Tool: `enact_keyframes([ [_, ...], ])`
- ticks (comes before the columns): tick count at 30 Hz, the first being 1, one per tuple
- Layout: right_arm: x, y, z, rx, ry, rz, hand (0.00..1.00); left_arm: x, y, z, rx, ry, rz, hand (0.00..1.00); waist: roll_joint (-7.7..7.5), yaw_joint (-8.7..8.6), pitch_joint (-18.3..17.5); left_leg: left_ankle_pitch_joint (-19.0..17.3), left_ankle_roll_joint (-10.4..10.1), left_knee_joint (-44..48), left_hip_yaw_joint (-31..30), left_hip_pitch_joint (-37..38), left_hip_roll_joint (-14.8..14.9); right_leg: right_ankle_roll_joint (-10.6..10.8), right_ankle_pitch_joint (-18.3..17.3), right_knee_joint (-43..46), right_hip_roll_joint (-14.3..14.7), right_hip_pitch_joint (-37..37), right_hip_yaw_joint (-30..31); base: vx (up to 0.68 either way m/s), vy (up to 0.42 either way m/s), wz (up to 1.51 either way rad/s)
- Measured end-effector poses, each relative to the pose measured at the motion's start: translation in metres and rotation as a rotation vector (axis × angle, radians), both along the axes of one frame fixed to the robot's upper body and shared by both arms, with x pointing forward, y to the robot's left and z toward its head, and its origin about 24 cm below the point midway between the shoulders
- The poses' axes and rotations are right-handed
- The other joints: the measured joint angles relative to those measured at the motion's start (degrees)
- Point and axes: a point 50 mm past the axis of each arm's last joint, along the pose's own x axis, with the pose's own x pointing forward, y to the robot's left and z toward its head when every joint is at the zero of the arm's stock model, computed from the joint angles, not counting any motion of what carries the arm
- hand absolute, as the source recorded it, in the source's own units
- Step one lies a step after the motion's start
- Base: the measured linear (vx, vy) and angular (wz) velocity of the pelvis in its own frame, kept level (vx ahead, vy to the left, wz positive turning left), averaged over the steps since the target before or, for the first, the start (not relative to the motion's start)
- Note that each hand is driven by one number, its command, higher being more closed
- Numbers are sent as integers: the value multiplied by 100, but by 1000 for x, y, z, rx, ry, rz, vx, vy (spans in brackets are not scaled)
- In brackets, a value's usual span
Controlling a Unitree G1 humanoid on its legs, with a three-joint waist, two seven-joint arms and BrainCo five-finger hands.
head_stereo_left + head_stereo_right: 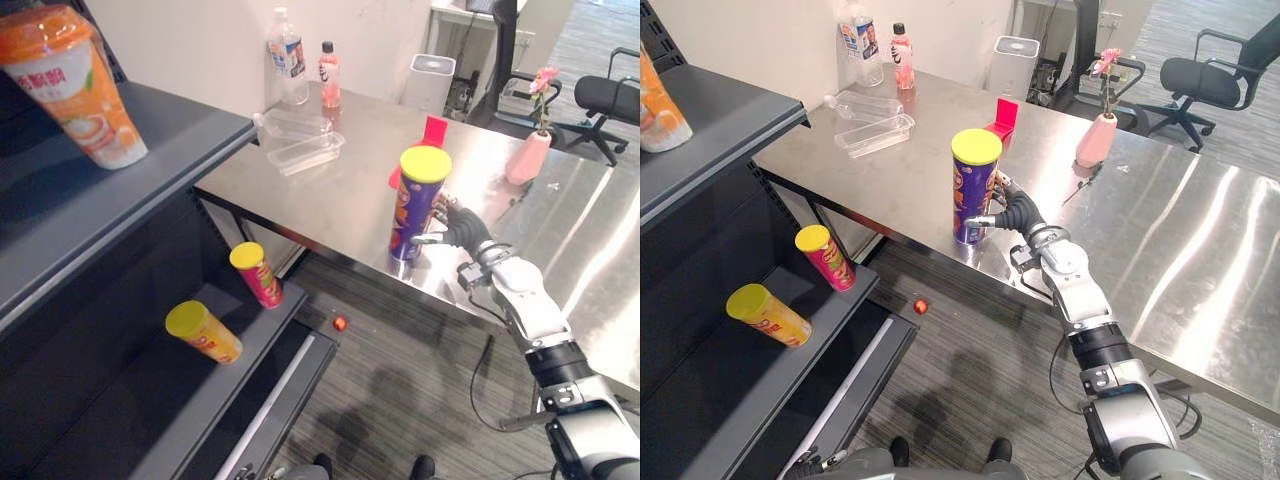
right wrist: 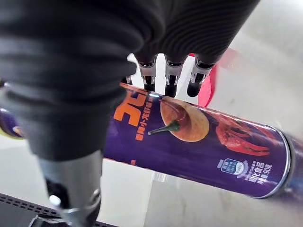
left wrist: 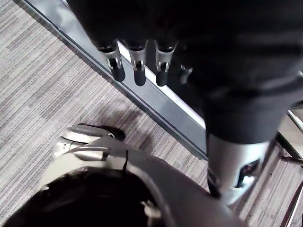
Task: Put the gum and the chips on the shelf.
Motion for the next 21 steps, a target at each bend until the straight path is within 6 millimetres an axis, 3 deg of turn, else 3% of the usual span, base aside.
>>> enact_keyframes([
  [21,10,-3,10,13,-44,-51,100,2,-4,0,-9,-10,-6,0,38,27,131,100,-12,-111,-80,0,-17,0,0,0,-8,-5,-69,-12,0,2],
])
